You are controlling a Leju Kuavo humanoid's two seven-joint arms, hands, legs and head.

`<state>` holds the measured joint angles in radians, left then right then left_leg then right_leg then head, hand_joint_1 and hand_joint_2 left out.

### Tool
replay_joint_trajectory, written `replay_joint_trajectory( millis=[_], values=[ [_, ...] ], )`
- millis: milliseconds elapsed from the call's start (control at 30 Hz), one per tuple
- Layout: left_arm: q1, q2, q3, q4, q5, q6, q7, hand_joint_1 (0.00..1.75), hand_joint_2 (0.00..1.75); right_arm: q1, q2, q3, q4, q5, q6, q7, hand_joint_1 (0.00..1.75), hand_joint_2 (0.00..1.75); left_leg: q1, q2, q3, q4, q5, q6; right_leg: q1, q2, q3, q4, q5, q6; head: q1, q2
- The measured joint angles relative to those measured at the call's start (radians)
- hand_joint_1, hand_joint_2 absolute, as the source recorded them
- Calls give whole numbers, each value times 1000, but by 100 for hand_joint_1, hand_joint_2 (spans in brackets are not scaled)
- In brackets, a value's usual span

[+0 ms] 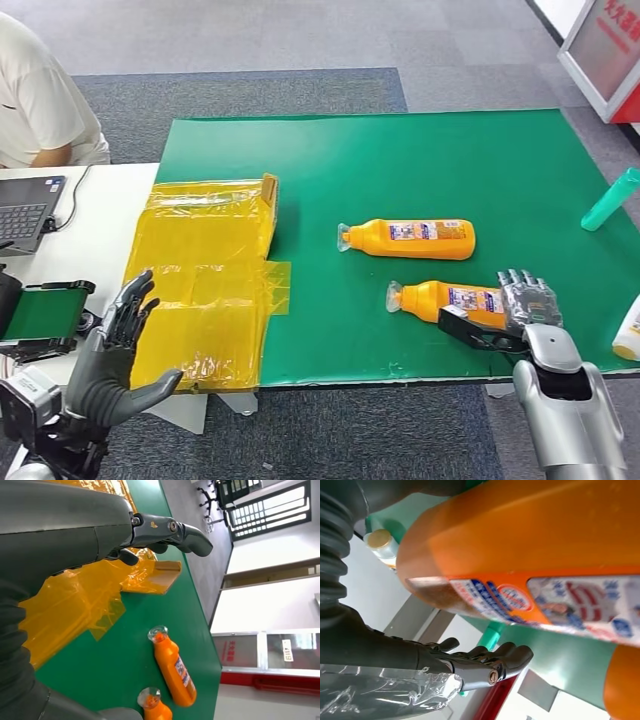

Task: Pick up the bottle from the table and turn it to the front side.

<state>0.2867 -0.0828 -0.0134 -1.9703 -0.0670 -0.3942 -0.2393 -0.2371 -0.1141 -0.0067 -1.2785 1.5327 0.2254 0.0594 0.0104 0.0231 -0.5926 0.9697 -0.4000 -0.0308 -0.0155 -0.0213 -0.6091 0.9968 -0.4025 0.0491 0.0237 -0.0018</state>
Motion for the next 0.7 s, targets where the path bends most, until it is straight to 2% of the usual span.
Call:
replay_joint_trajectory(
  millis=[133,300,467,500,600,633,700],
  values=[
    [3,9,-1,0,7,-1,-5,0,175,-26,-1,-1,51,0,52,-31,0,175,0,0,0,0,0,0,0,0,0,0,0,0,0,0],
    [8,25,-1,0,9,-4,-15,0,175,-103,-10,-1,149,-5,135,-43,0,175,0,0,4,0,0,0,0,1,3,0,0,0,0,0],
    [11,37,-1,0,7,-2,-17,0,175,-164,-14,1,238,-8,160,-43,0,175,0,0,7,0,0,1,0,0,7,-1,1,1,0,0],
    [12,38,-1,0,7,-2,-17,0,175,-172,-14,2,249,-8,160,-43,18,175,0,0,8,0,1,2,0,0,7,-1,2,1,0,0],
    [15,42,-1,0,6,-2,-17,0,175,-186,-14,4,271,-9,159,-43,149,175,0,0,9,0,1,2,0,0,9,-2,3,2,0,0],
    [16,42,-1,0,6,-2,-17,0,175,-188,-14,4,275,-9,157,-43,175,175,0,0,9,0,2,2,0,0,10,-2,3,2,0,0],
    [19,43,-1,0,6,-2,-17,0,175,-189,-15,6,281,-9,152,-42,175,175,0,0,10,0,2,3,0,0,11,-3,4,1,0,0]
  ],
)
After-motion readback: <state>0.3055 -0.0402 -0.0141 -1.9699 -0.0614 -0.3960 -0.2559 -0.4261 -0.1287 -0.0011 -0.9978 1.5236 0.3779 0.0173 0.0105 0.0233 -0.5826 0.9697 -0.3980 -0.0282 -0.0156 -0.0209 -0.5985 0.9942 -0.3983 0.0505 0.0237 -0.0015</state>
